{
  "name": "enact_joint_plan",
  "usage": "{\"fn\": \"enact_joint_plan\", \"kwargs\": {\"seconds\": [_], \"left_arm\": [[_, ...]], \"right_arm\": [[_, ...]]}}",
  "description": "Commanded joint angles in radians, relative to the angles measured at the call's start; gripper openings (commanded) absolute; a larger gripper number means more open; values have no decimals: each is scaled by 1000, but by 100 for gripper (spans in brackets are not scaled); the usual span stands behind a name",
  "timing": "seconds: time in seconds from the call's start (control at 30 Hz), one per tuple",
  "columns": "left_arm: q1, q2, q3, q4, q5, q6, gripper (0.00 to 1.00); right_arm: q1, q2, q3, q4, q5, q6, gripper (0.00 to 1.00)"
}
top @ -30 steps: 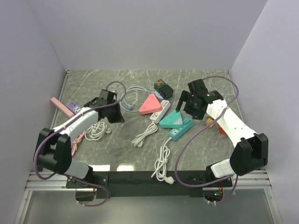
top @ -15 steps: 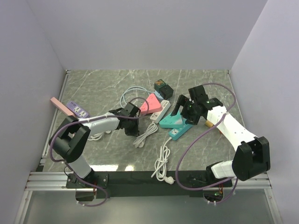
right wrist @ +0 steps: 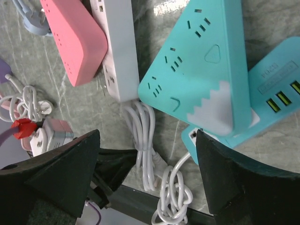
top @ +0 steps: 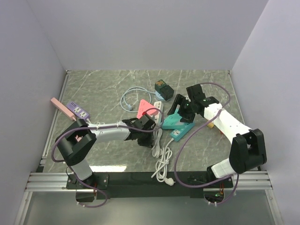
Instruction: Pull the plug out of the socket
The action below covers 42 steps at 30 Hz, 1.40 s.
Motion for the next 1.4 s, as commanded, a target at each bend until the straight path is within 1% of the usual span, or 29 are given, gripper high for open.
{"fn": "enact_joint_plan", "kwargs": {"seconds": [0.0,0.03,0.07,0.13,0.17,0.2,0.23,0.27,0.33,0.37,0.43,0.47,0.57,0.63,0.77,0.9,1.0,1.1,1.13,1.17,1.2,1.23,1.27,1.37], "left_arm": [[-4,-62,27,-29,-59,-56,1],[-4,-80,40,-41,-81,-57,1],[-4,-114,53,-93,-138,-63,1],[0,-140,95,-145,-196,-66,1],[6,-163,111,-172,-248,-75,5],[11,-177,125,-219,-273,-80,7],[17,-191,143,-236,-290,-85,13],[34,-228,149,-251,-307,-97,29],[54,-272,148,-270,-336,-105,46],[77,-312,142,-268,-345,-105,59],[104,-344,119,-258,-353,-88,71],[144,-363,113,-258,-349,-80,72],[213,-384,85,-229,-298,-46,76],[236,-392,67,-212,-275,-36,76],[301,-415,27,-169,-229,-45,76],[319,-450,-6,-169,-241,-71,76],[329,-473,-42,-169,-269,-91,76],[338,-490,-58,-185,-298,-118,76],[342,-499,-59,-192,-309,-138,76],[348,-519,-62,-196,-316,-148,76],[352,-530,-70,-199,-332,-155,76],[355,-559,-73,-210,-339,-172,76],[358,-573,-75,-216,-347,-178,76],[365,-640,-84,-251,-379,-198,76]], "right_arm": [[6,23,58,45,-33,-34,88],[6,29,58,52,-44,-38,88],[6,35,59,58,-56,-47,88],[7,52,65,69,-92,-61,87],[10,56,68,77,-105,-79,86],[15,61,71,92,-124,-87,84],[18,72,77,94,-124,-98,84],[30,78,91,98,-127,-121,84],[41,104,107,106,-125,-136,84],[50,115,119,110,-130,-141,83],[59,150,131,132,-141,-143,83],[69,162,143,138,-138,-143,83],[79,211,168,161,-141,-147,83],[89,248,177,173,-141,-150,83],[104,288,200,213,-199,-159,82],[145,285,239,201,-187,-158,84],[173,293,251,210,-178,-114,85],[207,281,239,239,-132,-26,87],[216,274,228,252,-91,6,87],[243,265,201,265,-67,81,88],[263,256,185,305,-41,116,89],[285,236,170,325,26,179,90],[341,227,148,340,84,208,91],[423,210,130,368,245,328,94]]}}
